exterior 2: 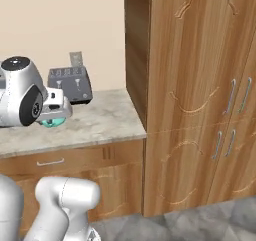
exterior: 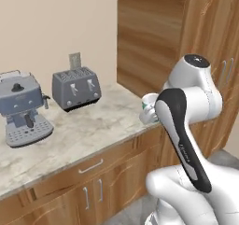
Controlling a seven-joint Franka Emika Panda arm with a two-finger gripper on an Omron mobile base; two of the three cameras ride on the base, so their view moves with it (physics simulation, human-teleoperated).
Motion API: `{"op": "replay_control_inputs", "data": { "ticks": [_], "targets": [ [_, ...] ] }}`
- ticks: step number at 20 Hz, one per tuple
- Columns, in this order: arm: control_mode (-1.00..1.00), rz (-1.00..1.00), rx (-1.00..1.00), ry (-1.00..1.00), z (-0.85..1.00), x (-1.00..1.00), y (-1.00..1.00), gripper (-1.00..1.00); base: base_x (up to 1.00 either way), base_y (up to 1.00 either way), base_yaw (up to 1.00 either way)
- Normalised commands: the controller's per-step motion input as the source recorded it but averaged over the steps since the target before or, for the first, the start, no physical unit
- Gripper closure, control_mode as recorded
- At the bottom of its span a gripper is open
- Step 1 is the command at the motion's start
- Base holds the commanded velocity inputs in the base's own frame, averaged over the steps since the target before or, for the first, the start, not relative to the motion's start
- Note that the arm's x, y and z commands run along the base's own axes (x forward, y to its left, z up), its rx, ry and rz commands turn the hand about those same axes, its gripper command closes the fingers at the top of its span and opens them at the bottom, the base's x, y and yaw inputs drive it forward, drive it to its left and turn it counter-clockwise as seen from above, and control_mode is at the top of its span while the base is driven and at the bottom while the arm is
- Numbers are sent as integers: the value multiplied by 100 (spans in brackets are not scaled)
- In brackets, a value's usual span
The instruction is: Clear the mugs and bowl far away from the sink.
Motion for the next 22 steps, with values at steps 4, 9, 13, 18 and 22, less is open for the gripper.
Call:
{"op": "replay_control_inputs", "data": {
  "ticks": [4,9,13,18,22],
  "targets": [
    [100,0,0,0,0,0,0,100,100,58,-2],
    [100,0,0,0,0,0,0,100,100,22,0],
    [-100,6,0,0,-14,25,0,100,75,0,13],
    [-100,25,0,0,-63,91,0,100,0,0,0],
    [-100,37,0,0,-76,31,1,100,0,0,0]
  ]
}}
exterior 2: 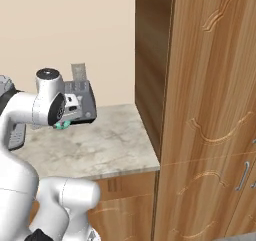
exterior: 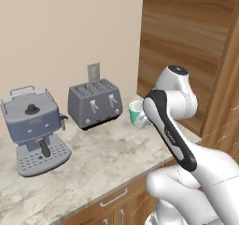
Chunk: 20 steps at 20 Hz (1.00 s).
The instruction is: Clear the mugs and bowl far away from the sink.
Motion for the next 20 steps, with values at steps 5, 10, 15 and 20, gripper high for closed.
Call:
{"op": "replay_control_inputs", "data": {
  "ticks": [5,10,15,20],
  "targets": [
    [-100,12,0,7,-53,38,0,100,0,0,0],
    [-100,-31,-3,8,-21,51,-3,100,0,0,0],
    [-100,-26,0,1,-7,48,0,100,0,0,0],
    [-100,-1,0,0,0,14,-23,100,0,0,0]
  ]
}}
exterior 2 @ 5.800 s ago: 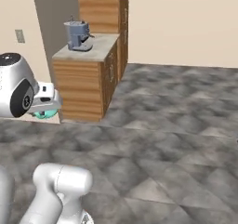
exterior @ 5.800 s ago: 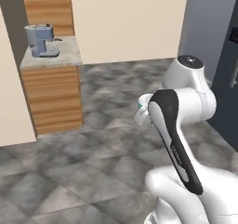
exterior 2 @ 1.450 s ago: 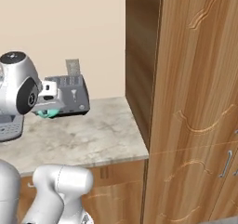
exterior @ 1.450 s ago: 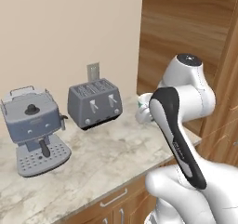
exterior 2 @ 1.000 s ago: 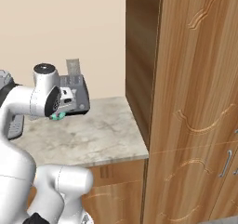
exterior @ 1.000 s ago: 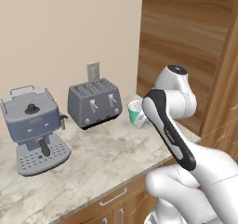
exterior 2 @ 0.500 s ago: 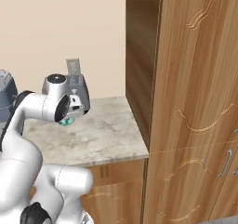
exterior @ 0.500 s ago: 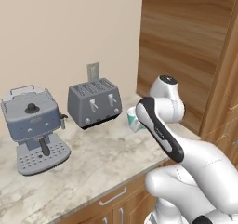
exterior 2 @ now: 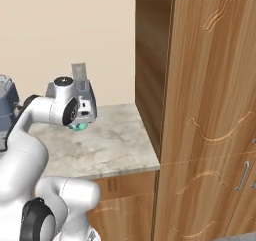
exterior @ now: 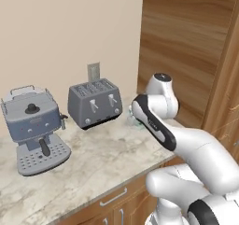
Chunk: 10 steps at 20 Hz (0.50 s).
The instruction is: Clear the mugs and bowl far away from the sink.
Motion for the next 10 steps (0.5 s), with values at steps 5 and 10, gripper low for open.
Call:
{"op": "replay_control_inputs", "data": {
  "ticks": [5,10],
  "targets": [
    [-100,9,0,0,0,5,-42,100,0,0,0],
    [-100,7,0,0,-8,11,-27,100,0,0,0]
  ]
}}
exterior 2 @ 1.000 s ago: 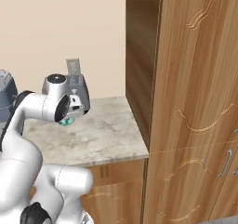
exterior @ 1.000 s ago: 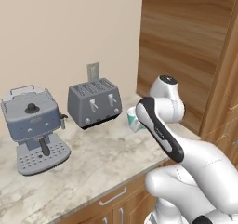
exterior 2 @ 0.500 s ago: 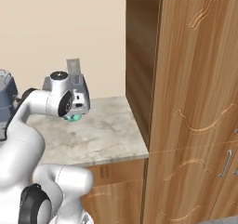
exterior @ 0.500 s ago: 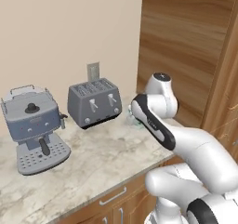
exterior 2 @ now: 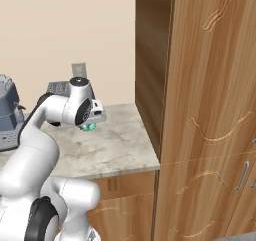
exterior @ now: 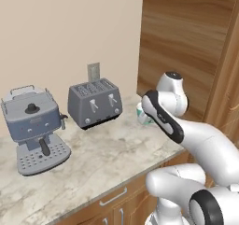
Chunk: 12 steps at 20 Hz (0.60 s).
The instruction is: Clear the mugs and bowl far away from the sink.
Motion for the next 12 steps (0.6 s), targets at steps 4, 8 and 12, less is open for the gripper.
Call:
{"op": "replay_control_inputs", "data": {
  "ticks": [4,8,12],
  "targets": [
    [-100,4,0,0,-17,13,-29,100,0,0,0],
    [-100,2,0,0,-32,16,-11,100,0,0,0],
    [-100,1,1,0,-36,21,-21,100,0,0,0]
  ]
}}
